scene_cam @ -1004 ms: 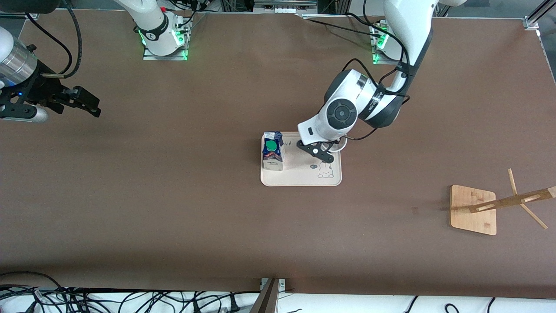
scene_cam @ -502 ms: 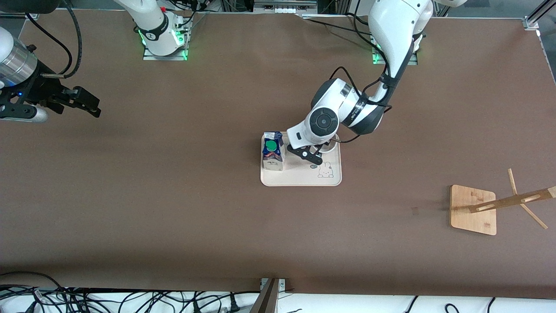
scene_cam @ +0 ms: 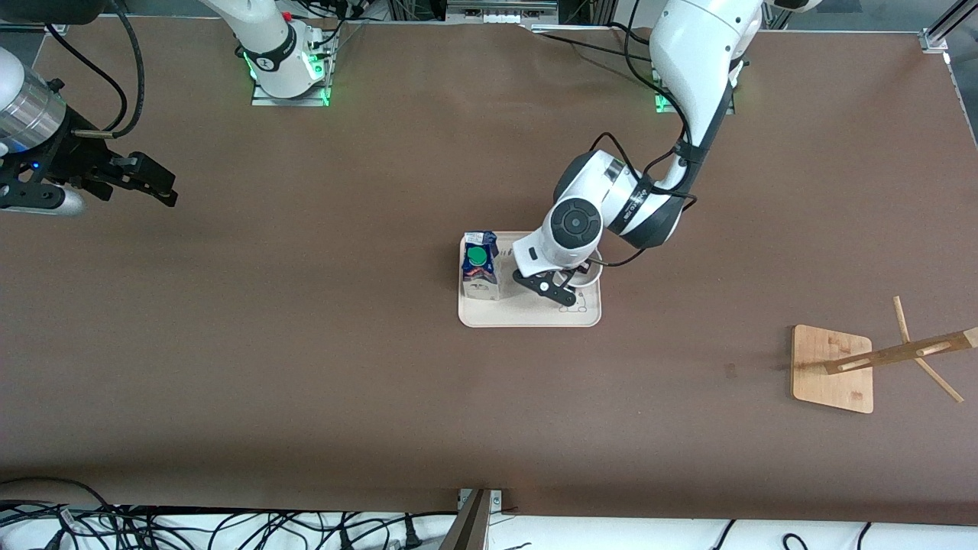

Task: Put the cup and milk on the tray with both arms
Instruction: 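Carry the mug over the tray and lower it beside the carton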

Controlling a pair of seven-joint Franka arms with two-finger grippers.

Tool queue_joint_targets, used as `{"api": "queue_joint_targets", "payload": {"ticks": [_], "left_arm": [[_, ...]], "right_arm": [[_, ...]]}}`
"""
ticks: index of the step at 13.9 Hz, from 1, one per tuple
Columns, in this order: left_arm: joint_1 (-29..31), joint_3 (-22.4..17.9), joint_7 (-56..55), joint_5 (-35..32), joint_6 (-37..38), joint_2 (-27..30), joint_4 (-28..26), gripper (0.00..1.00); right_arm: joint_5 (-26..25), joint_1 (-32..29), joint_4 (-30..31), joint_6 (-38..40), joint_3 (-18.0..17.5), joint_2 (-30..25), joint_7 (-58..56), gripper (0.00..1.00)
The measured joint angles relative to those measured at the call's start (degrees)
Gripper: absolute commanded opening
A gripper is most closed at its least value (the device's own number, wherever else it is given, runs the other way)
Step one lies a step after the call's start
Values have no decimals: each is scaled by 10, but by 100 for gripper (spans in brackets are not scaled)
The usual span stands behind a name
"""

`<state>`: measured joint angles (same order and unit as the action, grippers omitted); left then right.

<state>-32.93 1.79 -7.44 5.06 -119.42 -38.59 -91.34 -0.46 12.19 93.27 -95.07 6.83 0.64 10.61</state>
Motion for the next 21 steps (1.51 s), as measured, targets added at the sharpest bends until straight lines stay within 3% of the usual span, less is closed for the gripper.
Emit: {"api": "queue_joint_targets", "payload": {"ticks": [7, 8, 9, 10, 16, 21], "left_arm": [[0, -4, 0, -1, -30, -17, 2, 0], [0, -4, 0, -1, -38, -20, 2, 14], [0, -4, 0, -1, -42, -21, 2, 72], [-1, -4, 0, -2, -43, -21, 2, 100], [-2, -3, -1, -2, -37, -13, 7, 100], [1, -7, -1, -2, 81, 91, 32, 100]], "right_arm": [[0, 0, 0, -2, 0, 0, 0, 100], [0, 0, 0, -3, 0, 0, 0, 100], [0, 0, 0, -3, 0, 0, 0, 100], [0, 0, 0, -3, 0, 0, 0, 100], [0, 0, 0, -4, 0, 0, 0, 100], [0, 0, 0, -5, 0, 1, 0, 100]]}}
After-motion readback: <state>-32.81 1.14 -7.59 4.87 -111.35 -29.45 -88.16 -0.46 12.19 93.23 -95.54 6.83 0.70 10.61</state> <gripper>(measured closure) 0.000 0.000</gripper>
